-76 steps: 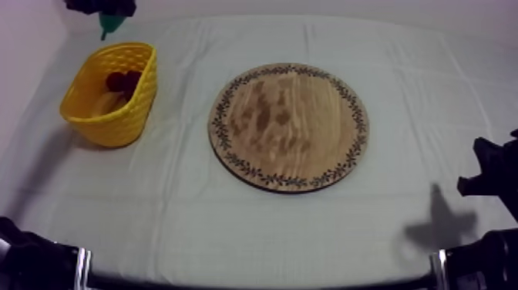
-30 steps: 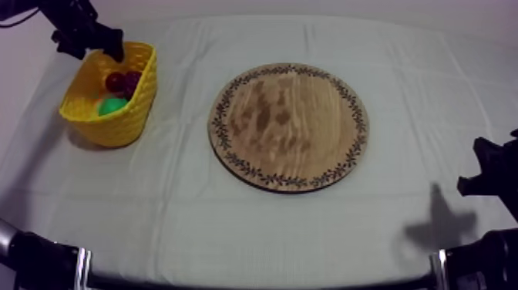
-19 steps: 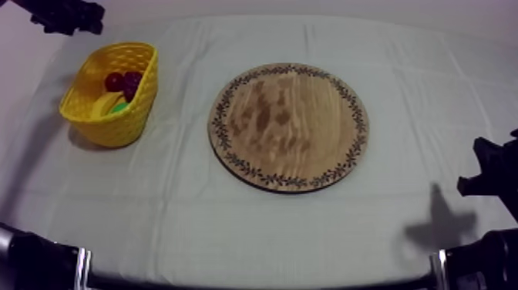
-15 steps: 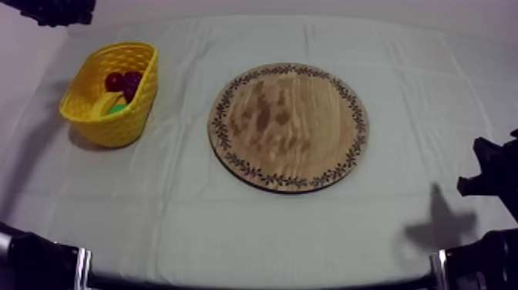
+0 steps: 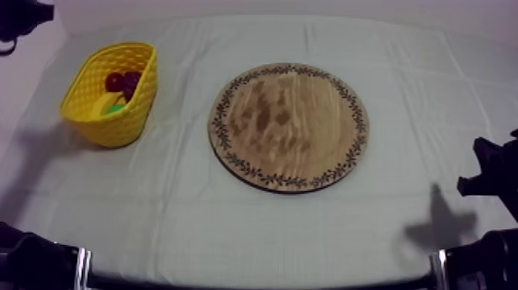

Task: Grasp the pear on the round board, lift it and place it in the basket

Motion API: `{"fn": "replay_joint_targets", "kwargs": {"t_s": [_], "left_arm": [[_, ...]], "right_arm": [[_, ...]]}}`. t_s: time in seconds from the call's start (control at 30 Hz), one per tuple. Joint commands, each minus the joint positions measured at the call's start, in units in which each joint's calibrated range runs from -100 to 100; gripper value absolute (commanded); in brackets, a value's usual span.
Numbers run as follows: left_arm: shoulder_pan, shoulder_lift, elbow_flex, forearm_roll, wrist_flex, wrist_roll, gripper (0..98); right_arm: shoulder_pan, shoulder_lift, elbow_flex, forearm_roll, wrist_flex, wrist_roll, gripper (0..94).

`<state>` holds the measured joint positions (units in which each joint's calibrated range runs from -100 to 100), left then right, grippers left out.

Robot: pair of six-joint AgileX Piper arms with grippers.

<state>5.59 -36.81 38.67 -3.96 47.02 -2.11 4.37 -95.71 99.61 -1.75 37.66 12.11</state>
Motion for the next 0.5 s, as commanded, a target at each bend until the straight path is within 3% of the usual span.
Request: {"fn": "replay_joint_targets", "kwargs": {"t_s": [0.0,0.3,0.47], "left_arm": [[0.10,-10.57,7.42,-0.67,-2.57,1.68,0.2],[0.07,-32.46,28.42,-1.09,-9.96,3.38,0.0],[-0.25,-43.06,39.22,-2.65,-14.60,4.97,0.0]], "right_arm": [[0.00,-0.05,0.05,0.02,0.00,-0.02,0.3],[0.00,-0.05,0.05,0.02,0.00,-0.02,0.3],[0.00,-0.05,0.05,0.02,0.00,0.00,0.3]]}}
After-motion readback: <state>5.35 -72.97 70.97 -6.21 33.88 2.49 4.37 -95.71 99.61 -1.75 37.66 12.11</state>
